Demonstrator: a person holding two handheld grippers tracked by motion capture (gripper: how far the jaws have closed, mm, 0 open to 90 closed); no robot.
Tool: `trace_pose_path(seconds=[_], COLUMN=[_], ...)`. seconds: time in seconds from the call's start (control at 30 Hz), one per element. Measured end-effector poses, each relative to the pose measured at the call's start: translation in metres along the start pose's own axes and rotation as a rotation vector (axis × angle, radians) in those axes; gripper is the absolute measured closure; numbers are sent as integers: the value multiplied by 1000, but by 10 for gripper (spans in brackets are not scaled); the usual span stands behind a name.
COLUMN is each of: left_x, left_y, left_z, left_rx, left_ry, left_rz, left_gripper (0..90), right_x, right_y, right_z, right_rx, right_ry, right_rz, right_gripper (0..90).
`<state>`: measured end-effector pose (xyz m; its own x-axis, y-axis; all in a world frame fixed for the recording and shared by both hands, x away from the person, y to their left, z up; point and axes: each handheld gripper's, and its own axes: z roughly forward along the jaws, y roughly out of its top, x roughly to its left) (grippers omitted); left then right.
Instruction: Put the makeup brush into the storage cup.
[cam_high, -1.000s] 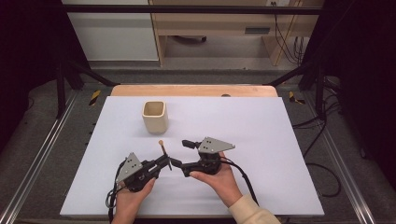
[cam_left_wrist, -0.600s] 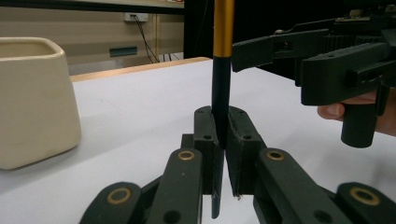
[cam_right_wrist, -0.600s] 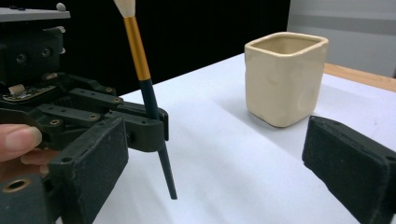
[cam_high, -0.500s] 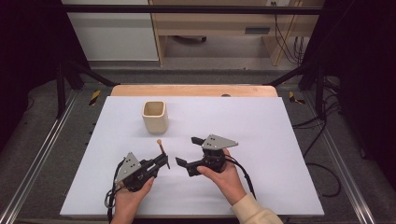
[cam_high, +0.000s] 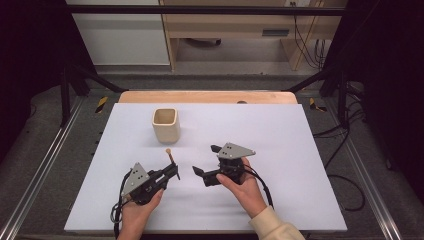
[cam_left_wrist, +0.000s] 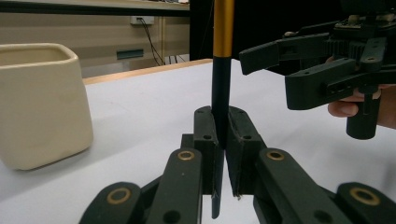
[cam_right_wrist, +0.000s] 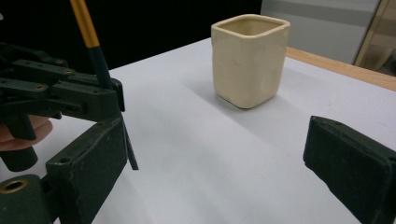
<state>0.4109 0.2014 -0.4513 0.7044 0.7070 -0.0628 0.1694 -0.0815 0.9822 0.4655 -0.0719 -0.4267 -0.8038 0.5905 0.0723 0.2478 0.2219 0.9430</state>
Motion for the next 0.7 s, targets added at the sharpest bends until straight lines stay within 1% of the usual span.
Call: trace_pose_path(seconds=[0.3,0.4,0.57,0.7], left_x=[5,6,8,11], left_y=[2,2,4,4], left_z=[-5,-6,-8,-10], left_rx=[-16,-16,-22,-25], left_ry=[17,19,19,32], left_rz=[-8,-11,-6,-8], left_gripper=[828,828,828,828], right_x=[-6,-8,-13,-17], right_y=[-2,-2,-3,-5], right_z=[-7,-9,-14,-19], right_rx=[18,32,35,33], right_ry=[-51,-84,-104,-119], right_rz=[-22,-40,-40,-35], right_gripper=[67,67,66,67])
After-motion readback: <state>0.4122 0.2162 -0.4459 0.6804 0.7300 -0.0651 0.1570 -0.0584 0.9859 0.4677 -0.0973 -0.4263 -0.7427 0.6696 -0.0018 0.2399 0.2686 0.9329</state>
